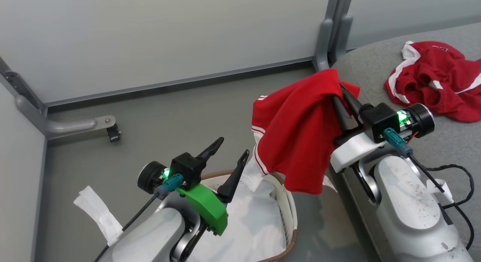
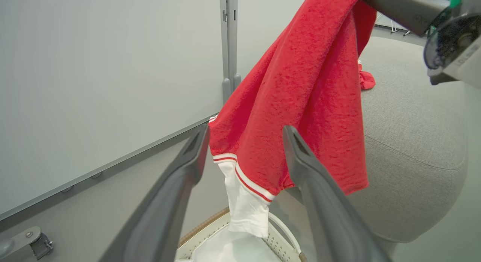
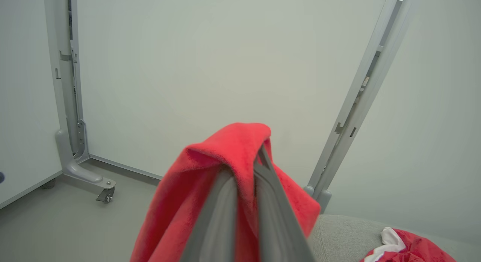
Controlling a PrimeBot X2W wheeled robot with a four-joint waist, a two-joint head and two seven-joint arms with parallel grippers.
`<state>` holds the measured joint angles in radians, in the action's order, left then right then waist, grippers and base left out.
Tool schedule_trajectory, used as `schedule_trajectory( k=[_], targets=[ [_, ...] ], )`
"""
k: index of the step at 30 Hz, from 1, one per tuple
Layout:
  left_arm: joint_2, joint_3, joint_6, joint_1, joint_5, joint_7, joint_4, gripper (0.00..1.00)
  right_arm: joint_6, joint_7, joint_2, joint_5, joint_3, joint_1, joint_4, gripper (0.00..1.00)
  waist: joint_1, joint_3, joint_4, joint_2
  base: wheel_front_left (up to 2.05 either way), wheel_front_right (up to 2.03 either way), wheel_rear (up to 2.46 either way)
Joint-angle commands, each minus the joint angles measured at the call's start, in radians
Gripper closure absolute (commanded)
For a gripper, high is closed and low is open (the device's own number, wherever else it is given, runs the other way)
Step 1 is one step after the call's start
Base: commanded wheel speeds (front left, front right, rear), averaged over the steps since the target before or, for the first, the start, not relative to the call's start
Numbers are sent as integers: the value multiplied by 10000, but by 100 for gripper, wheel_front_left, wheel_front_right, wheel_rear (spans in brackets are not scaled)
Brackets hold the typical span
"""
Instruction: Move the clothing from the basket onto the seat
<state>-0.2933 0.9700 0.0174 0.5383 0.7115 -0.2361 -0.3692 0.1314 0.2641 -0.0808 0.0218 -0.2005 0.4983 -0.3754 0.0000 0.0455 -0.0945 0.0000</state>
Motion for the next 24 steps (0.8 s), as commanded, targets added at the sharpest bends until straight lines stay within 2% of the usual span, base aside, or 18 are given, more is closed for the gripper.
schedule_trajectory(
  k=[1, 6, 11, 19, 24],
  targets=[
    [77, 6, -25, -203, -13, -84, -1, 0, -15, 5, -112, 70, 89, -215, 78, 100, 0, -31, -130, 0, 0, 0, 0],
    [223, 83, -1, -423, -210, -212, 145, 0, -15, 5, -241, 152, 200, -404, 287, 100, 0, -20, -657, 0, 0, 0, 0],
    [376, 113, 66, -504, -405, -245, 293, 0, -15, 5, -405, 136, 379, -722, 672, 100, 0, 74, -1473, 0, 0, 0, 0],
    [479, 193, 66, -452, -689, -285, 374, 0, -15, -94, -668, -67, 1068, -1475, 1471, 100, 0, 375, -2855, 0, 0, 0, 0],
    [540, 216, 32, -344, -752, -294, 372, 0, -15, -130, -739, -139, 1461, -1672, 1697, 100, 0, 597, -3387, 0, 0, 0, 0]
  ],
)
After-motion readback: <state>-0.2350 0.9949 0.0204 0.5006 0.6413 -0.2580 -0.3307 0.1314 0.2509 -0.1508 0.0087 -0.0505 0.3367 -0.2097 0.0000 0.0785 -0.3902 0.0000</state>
